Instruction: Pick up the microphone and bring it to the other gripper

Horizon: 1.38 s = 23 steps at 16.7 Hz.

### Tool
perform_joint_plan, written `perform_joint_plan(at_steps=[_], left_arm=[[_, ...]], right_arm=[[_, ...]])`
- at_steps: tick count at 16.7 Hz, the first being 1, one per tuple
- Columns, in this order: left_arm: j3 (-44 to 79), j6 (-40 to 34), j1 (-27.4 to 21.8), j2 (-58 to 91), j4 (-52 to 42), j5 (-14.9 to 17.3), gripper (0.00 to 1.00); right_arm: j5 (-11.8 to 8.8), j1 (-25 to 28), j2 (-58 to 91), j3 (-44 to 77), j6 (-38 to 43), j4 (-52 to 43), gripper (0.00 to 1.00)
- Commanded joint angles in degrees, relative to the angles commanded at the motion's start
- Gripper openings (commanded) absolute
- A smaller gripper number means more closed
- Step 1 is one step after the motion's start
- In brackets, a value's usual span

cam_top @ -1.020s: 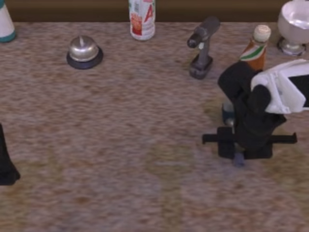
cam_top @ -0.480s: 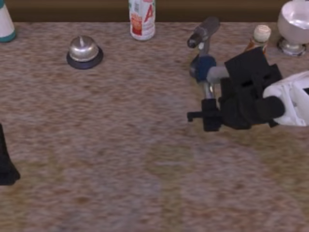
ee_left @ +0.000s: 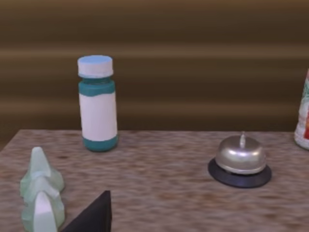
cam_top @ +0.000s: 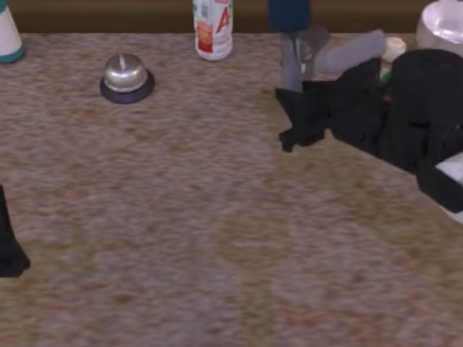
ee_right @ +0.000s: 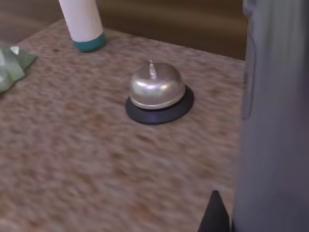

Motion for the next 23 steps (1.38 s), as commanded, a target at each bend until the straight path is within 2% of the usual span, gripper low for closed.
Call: perform_joint_plan(at_steps=[3, 5, 11, 13, 18, 19, 23], left_arm=[[0.00, 0.00, 0.00, 0.00, 0.00, 0.00, 1.00], [0.00, 0.00, 0.00, 0.00, 0.00, 0.00, 1.00], [0.00, 0.00, 0.00, 0.00, 0.00, 0.00, 1.00], [0.00, 0.00, 0.00, 0.00, 0.00, 0.00, 1.00], [0.00, 0.00, 0.00, 0.00, 0.00, 0.00, 1.00], [0.00, 0.00, 0.00, 0.00, 0.00, 0.00, 1.00], [0.00, 0.00, 0.00, 0.00, 0.00, 0.00, 1.00]], right_arm=[[-2.64, -0.07, -3.90, -2.63, -3.81, 9.68, 0.00], [-3.66, -0.14, -5.72, -3.57, -5.34, 13.05, 0.00], [-3.88, -0.17, -6.10, -3.56, -5.64, 13.89, 0.00], [-2.94, 0.66, -5.87, -3.67, -5.64, 14.51, 0.00], [3.44, 7.59, -4.65, -4.53, -5.16, 19.04, 0.00], [4.03, 8.22, -4.63, -4.55, -5.11, 19.55, 0.00], [3.96, 8.15, -4.77, -4.43, -5.03, 19.53, 0.00]])
